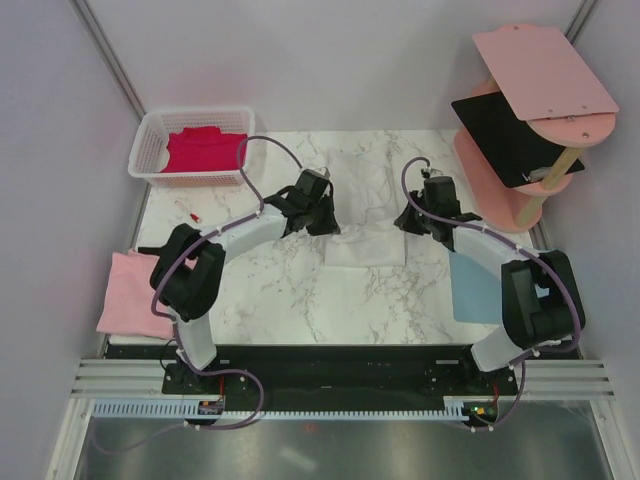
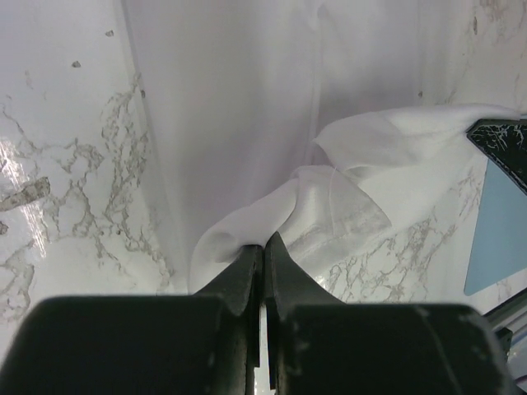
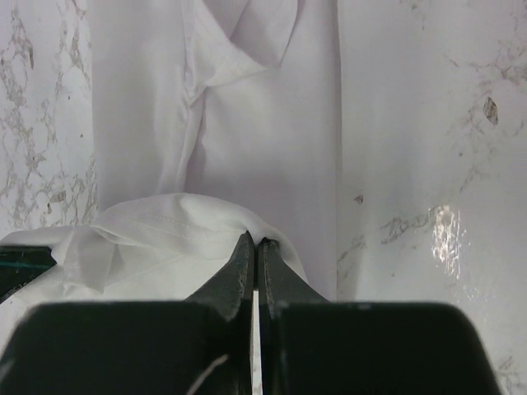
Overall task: Fold and stack the t-shirts
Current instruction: Fold the folded rectangular tshirt in 1/3 of the way
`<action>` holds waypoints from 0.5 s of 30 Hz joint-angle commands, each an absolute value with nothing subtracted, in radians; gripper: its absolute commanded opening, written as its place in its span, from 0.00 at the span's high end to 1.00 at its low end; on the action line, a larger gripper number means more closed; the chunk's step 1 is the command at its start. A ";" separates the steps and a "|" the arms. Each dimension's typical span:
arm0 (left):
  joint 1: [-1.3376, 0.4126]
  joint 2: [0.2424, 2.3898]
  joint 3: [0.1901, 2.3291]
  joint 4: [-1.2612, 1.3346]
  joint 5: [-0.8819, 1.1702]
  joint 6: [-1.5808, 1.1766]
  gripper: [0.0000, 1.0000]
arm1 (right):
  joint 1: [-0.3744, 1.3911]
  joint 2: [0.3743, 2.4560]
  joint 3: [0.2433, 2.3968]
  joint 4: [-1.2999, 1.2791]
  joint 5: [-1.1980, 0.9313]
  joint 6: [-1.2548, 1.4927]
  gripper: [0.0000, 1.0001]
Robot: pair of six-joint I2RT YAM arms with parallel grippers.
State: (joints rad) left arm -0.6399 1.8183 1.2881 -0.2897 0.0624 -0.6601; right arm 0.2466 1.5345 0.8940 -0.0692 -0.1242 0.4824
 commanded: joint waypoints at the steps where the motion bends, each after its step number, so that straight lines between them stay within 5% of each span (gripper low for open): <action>1: -0.603 1.890 1.393 -0.308 0.118 -0.600 0.98 | 0.245 1.615 0.988 -0.008 -0.086 0.482 1.00; 3: -0.591 1.931 1.423 -0.327 0.133 -0.595 0.98 | 0.244 1.670 1.015 -0.008 -0.071 0.483 0.98; 5: -0.572 1.957 1.474 -0.336 0.172 -0.586 0.80 | 0.239 1.706 1.058 -0.011 -0.048 0.498 0.95; 6: -0.565 1.988 1.494 -0.345 0.189 -0.560 0.68 | 0.238 1.732 1.084 -0.015 -0.007 0.508 0.89; 7: -0.552 2.000 1.540 -0.359 0.186 -0.558 0.36 | 0.238 1.739 1.094 -0.014 0.023 0.517 0.86; 8: -0.546 2.009 1.561 -0.367 0.181 -0.537 0.27 | 0.238 1.743 1.101 -0.008 0.052 0.526 0.82; 9: -0.542 2.011 1.577 -0.377 0.170 -0.528 0.21 | 0.238 1.730 1.086 0.024 0.072 0.525 0.58; 11: -0.531 1.988 1.595 -0.380 0.126 -0.496 0.01 | 0.239 1.698 1.059 0.119 0.078 0.514 0.34; 12: -0.529 1.977 1.597 -0.380 0.118 -0.480 0.00 | 0.238 1.656 1.036 0.141 0.083 0.503 0.11; 13: -0.526 1.947 1.591 -0.385 0.111 -0.468 0.00 | 0.241 1.635 1.029 0.152 0.084 0.494 0.02; 15: -0.526 1.915 1.556 -0.390 0.104 -0.453 0.00 | 0.244 1.588 1.019 0.135 0.087 0.474 0.02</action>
